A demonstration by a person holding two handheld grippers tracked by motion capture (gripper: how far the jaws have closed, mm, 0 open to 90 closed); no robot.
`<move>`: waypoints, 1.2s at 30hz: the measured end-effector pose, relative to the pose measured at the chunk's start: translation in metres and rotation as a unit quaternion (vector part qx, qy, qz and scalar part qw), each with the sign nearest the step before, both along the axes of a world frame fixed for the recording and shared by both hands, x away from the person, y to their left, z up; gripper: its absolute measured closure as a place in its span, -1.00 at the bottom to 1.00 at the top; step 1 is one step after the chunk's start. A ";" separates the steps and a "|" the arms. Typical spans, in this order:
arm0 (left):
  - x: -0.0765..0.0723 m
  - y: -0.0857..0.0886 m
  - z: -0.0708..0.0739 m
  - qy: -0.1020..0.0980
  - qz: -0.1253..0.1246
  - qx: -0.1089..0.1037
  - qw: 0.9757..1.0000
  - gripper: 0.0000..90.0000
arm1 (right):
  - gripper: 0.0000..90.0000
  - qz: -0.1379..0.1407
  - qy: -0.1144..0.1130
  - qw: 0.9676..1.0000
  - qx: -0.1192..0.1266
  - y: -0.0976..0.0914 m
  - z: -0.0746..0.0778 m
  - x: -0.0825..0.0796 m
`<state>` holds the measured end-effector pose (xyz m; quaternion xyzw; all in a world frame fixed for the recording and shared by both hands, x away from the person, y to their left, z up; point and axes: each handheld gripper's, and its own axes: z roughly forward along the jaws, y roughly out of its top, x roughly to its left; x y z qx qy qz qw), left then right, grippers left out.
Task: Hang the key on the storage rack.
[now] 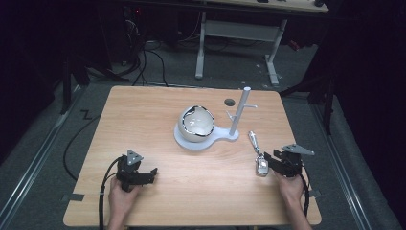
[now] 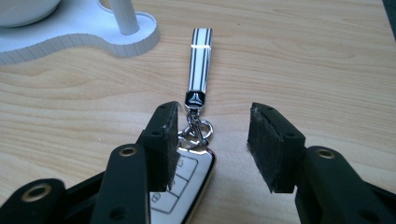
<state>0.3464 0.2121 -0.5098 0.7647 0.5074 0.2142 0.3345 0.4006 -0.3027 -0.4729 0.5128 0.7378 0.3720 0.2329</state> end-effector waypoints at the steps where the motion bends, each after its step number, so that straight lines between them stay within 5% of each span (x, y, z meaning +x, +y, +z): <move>1: 0.000 0.000 0.000 0.000 0.000 0.001 1.000 -0.78 | 0.18 0.001 0.002 1.000 -0.002 0.002 0.000 0.002; 18: 0.000 0.000 0.000 -0.002 0.002 0.004 1.000 -0.77 | 0.29 0.015 0.041 0.999 -0.008 0.012 -0.012 0.023; 25: 0.000 0.000 0.000 -0.002 0.001 0.004 1.000 -0.77 | 0.32 0.011 0.056 0.998 0.008 0.010 -0.018 0.029; 31: 0.000 -0.001 0.000 -0.001 0.002 0.002 1.000 -0.76 | 0.37 0.014 0.067 0.998 -0.007 0.015 -0.021 0.036; 36: -0.001 0.000 0.000 -0.002 0.003 0.002 1.000 -0.75 | 0.54 0.020 0.067 0.997 -0.044 0.026 -0.020 0.043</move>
